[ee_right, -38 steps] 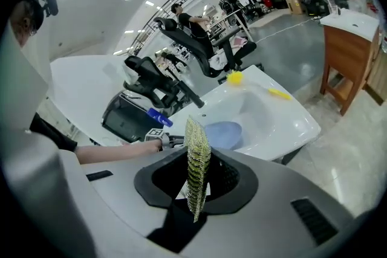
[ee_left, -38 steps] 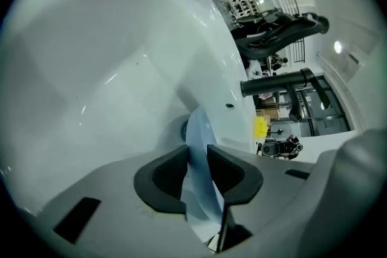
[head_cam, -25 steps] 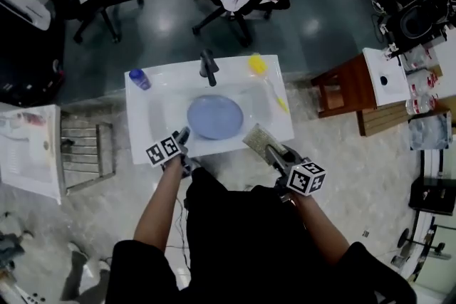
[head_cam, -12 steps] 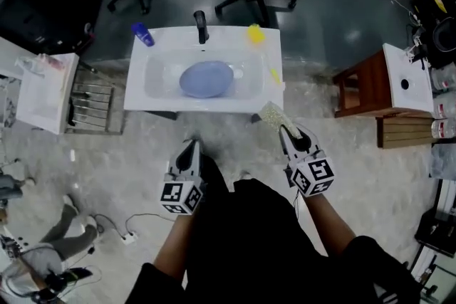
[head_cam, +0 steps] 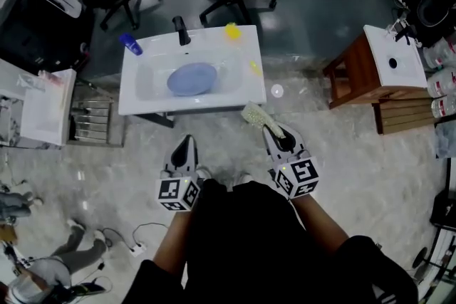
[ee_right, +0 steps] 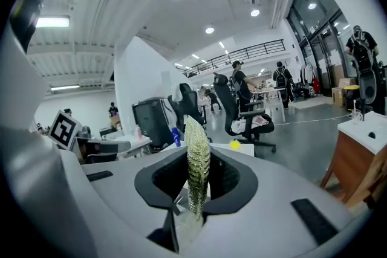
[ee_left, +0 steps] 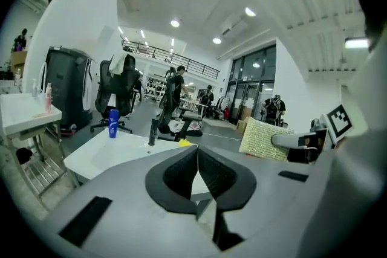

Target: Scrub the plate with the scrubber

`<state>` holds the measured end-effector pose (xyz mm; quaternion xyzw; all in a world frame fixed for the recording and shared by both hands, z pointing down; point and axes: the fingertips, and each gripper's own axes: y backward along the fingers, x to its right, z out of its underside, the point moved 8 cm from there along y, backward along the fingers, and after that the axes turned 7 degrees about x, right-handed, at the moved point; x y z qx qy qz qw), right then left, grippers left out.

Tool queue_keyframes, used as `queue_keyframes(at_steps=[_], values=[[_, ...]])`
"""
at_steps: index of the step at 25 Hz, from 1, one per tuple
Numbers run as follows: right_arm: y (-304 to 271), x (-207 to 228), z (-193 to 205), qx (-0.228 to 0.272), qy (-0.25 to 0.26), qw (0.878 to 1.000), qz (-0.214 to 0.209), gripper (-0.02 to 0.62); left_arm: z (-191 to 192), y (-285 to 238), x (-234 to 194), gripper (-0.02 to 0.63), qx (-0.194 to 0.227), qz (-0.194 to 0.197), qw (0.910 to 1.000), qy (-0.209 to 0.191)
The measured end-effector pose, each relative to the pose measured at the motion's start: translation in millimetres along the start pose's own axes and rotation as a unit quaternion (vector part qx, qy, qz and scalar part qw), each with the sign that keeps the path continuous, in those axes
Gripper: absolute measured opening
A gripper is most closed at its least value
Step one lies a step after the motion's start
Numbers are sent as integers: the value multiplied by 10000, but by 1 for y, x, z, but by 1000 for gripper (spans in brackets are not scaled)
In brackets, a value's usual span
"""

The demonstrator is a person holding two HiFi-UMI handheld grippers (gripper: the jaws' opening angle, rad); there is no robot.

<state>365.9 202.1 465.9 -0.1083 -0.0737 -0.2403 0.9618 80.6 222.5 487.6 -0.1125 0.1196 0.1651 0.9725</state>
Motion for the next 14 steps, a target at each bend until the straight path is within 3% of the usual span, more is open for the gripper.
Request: queue_keyframes(at_steps=[4, 14], values=[[13, -5, 1, 33, 121, 9999, 83, 61, -7, 10, 8, 5, 229, 27, 9995, -207], [40, -1, 5, 16, 170, 9998, 136, 61, 6, 37, 34, 5, 150, -42, 9994, -296]])
